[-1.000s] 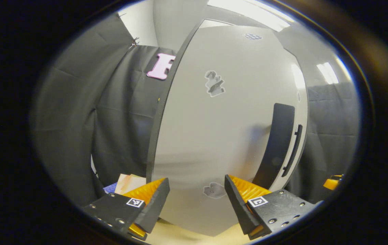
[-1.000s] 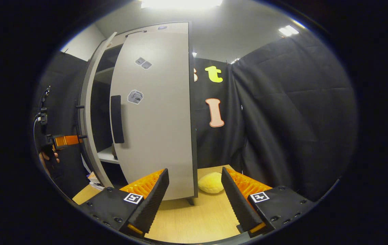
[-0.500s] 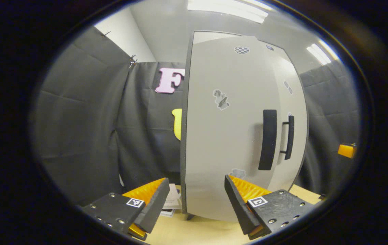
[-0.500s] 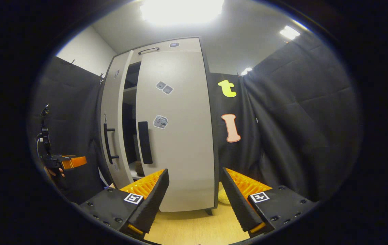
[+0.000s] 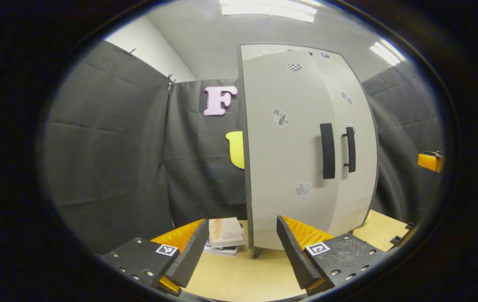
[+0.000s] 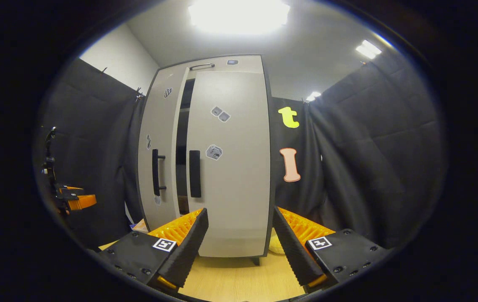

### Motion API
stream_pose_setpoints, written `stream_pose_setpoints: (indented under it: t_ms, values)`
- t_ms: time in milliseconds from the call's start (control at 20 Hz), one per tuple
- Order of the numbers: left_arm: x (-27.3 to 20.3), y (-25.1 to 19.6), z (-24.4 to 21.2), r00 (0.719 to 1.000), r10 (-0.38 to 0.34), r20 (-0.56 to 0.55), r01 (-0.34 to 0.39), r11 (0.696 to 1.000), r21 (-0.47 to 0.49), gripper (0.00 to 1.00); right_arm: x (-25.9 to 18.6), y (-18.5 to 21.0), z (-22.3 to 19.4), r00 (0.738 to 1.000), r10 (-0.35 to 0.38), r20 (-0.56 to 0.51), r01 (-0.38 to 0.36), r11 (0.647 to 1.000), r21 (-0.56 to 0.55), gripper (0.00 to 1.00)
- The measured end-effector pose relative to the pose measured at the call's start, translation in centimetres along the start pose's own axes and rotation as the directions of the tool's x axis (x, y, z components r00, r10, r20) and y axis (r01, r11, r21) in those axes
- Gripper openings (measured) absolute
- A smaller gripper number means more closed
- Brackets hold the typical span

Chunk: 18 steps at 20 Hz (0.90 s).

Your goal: Grab one shoe with the right hand and put it into the shoe cabinet, grab the other shoe with the left hand and put it into the shoe cabinet; then close the right door with the right hand and the left door with the left hand.

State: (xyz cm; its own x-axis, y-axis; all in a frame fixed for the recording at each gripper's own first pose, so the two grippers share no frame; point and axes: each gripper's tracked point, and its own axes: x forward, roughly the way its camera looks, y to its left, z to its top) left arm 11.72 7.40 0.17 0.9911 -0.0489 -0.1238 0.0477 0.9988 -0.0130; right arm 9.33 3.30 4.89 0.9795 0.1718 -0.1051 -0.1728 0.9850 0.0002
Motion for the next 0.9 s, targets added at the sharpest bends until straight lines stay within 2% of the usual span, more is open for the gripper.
stream_pose_setpoints:
  t_ms: [100,150,200,350,400,450,500,550,600,900]
  values:
    - [-1.1,1.1,0.0,1.0,0.024,0.005,-0.024,1.0,0.008,0.99,-0.8,0.0,0.1,1.0,0.0,0.007,0.0,1.0,-0.008,0.92]
    - [-1.7,1.6,0.1,0.999,0.035,0.01,-0.035,0.999,0.016,0.94,-1.2,-0.2,0.2,1.0,-0.002,0.013,0.002,1.0,-0.018,0.92]
    - [-2.0,2.0,0.2,0.999,0.043,0.017,-0.044,0.999,0.024,0.99,-1.5,-0.4,0.4,1.0,-0.006,0.017,0.006,1.0,-0.03,0.92]
    - [-2.6,2.7,0.5,0.998,0.057,0.025,-0.058,0.998,0.034,0.99,-2.4,-1.2,0.4,0.999,-0.022,0.024,0.023,0.999,-0.042,0.92]
    - [-3.0,2.8,0.3,0.998,0.058,0.022,-0.059,0.998,0.028,0.94,-2.6,-1.3,0.5,0.999,-0.021,0.026,0.022,0.999,-0.037,0.92]
    - [-3.3,2.9,0.1,0.998,0.06,0.02,-0.061,0.998,0.025,0.94,-2.9,-1.5,0.3,0.999,-0.02,0.026,0.021,0.999,-0.033,0.92]
    - [-3.6,3.1,-0.1,0.998,0.065,0.016,-0.065,0.998,0.027,0.94,-3.0,-1.6,0.3,1.0,-0.015,0.026,0.016,0.999,-0.03,0.98]
    - [-3.8,3.2,-0.3,0.997,0.07,0.013,-0.071,0.997,0.03,0.94,-3.2,-1.9,0.4,1.0,-0.013,0.025,0.014,0.999,-0.031,0.98]
    - [-4.0,3.2,-0.5,0.997,0.074,0.01,-0.075,0.997,0.031,0.99,-3.1,-2.3,0.3,0.999,-0.02,0.025,0.021,0.999,-0.032,0.98]
    - [-4.6,3.1,0.2,0.996,0.079,0.028,-0.08,0.996,0.034,0.99,-3.4,-3.7,0.3,0.998,-0.057,0.035,0.057,0.998,0.009,0.98]
